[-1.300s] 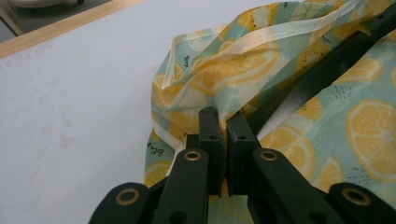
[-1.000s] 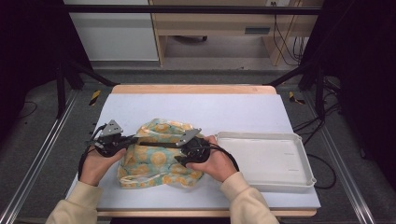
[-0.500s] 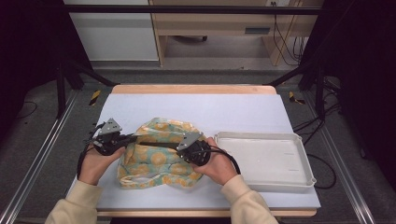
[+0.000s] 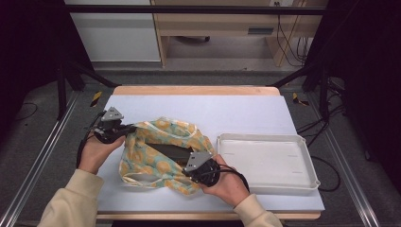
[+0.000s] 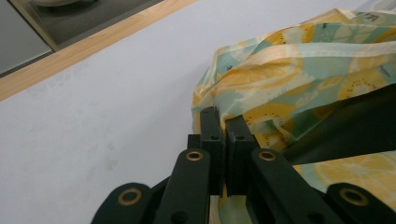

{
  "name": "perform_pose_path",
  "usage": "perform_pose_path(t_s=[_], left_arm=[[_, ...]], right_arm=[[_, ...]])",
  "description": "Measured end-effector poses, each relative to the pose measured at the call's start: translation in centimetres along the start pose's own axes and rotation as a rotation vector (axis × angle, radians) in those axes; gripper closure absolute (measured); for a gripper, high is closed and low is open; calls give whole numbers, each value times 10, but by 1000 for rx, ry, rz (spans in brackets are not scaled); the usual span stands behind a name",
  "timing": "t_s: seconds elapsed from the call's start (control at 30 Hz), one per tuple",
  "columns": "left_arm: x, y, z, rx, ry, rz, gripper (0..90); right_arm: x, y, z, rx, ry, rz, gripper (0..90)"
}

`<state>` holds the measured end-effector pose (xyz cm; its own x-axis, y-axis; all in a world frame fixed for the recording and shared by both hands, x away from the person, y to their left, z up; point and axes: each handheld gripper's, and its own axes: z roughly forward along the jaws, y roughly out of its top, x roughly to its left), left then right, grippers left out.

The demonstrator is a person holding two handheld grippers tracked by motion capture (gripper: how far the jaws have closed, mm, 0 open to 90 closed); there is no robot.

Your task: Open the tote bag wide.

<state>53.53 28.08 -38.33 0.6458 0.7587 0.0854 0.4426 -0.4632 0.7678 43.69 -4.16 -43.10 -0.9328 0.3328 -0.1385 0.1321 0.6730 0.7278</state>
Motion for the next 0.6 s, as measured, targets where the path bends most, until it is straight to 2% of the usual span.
perform_pose_path(t_s=[0.17, 0.4, 0.6], left_arm=[[0, -1, 7, 40, 21, 19, 887], [6, -14, 17, 64, 24, -10, 890], [9, -23, 20, 89, 24, -17, 892]], right_arm=[[3, -10, 4, 24, 24, 12, 900], [8, -18, 13, 61, 54, 14, 900], [11, -21, 19, 80, 66, 16, 900]])
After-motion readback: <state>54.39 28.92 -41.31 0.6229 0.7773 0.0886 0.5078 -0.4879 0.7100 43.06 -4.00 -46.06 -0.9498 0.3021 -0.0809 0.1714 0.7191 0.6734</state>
